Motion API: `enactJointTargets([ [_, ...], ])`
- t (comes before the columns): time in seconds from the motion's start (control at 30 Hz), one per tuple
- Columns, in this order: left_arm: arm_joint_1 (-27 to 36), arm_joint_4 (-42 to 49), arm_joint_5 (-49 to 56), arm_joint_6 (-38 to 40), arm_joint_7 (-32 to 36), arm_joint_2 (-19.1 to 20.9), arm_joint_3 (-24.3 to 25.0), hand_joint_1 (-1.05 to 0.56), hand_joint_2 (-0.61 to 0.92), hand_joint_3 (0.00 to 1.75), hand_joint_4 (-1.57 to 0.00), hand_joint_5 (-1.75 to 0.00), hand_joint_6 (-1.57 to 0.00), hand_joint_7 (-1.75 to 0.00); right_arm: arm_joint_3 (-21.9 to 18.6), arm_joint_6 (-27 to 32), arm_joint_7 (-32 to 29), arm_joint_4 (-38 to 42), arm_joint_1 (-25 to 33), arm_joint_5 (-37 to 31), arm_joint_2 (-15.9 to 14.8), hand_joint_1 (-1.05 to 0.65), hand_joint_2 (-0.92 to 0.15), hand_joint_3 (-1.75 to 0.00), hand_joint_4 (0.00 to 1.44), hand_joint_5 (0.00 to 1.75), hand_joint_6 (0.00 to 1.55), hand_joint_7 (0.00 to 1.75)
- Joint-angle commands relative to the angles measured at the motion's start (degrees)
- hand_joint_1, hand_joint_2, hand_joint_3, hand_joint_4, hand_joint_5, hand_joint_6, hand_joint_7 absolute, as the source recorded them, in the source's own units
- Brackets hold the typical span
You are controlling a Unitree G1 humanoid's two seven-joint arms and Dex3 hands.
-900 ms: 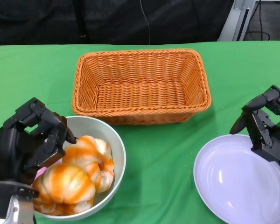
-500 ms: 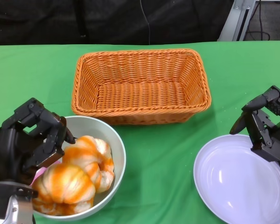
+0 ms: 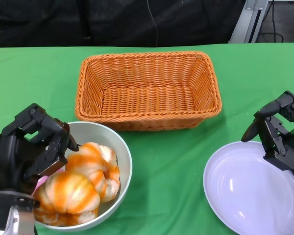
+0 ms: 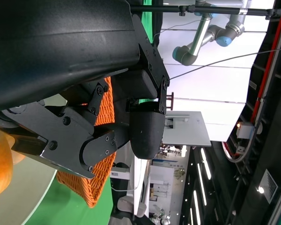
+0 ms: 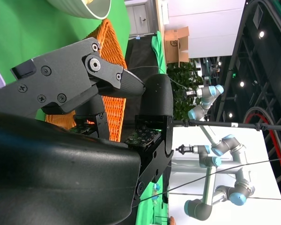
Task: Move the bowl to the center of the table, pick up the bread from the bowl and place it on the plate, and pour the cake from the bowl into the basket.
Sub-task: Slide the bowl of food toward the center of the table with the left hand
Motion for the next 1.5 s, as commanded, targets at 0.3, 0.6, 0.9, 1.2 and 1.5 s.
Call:
enactJointTargets([
  [0.3,-3.3,2.8,3.2,-10.7,4.1,1.3,4.2,-0.22,0.89,0.33,-0.78,-1.15,-0.95,-0.67,-0.4,-0.9,0.0,0.1,-0.4,0.5,-0.6,-0.09,-0.77,-0.82,0.78,1.66,0.66,1.42],
  [0.6,-4.1,5.2,8.9,-14.9,9.9,6.9,7.5,-0.57,0.92,0.23,-0.65,-0.03,-0.67,0.0,-0.3,-0.8,-0.1,-0.2,-0.1,0.2,-0.6,-0.08,-0.79,-0.81,0.77,1.68,0.66,1.41],
  [0.9,-5.3,10.3,10.2,-13.2,12.5,12.4,8.9,-0.72,0.92,0.32,-0.54,0.0,-0.53,0.0,-0.4,-1.1,0.3,0.2,-0.3,0.4,-0.8,-0.08,-0.79,-0.81,0.78,1.68,0.66,1.42],
  [1.2,-5.4,14.7,13.8,-5.2,13.0,17.3,7.1,-0.87,0.92,0.5,-0.36,0.0,-0.35,0.0,-0.5,-0.8,0.3,0.0,-0.2,0.5,-0.7,-0.09,-0.79,-0.8,0.78,1.68,0.67,1.42],
  [1.5,-7.0,17.8,10.6,0.9,10.8,16.3,6.5,-0.81,0.92,0.57,-0.29,0.0,-0.29,0.0,-0.4,-0.6,0.4,-0.4,0.0,0.5,-0.9,-0.09,-0.76,-0.84,0.78,1.68,0.66,1.43],
])
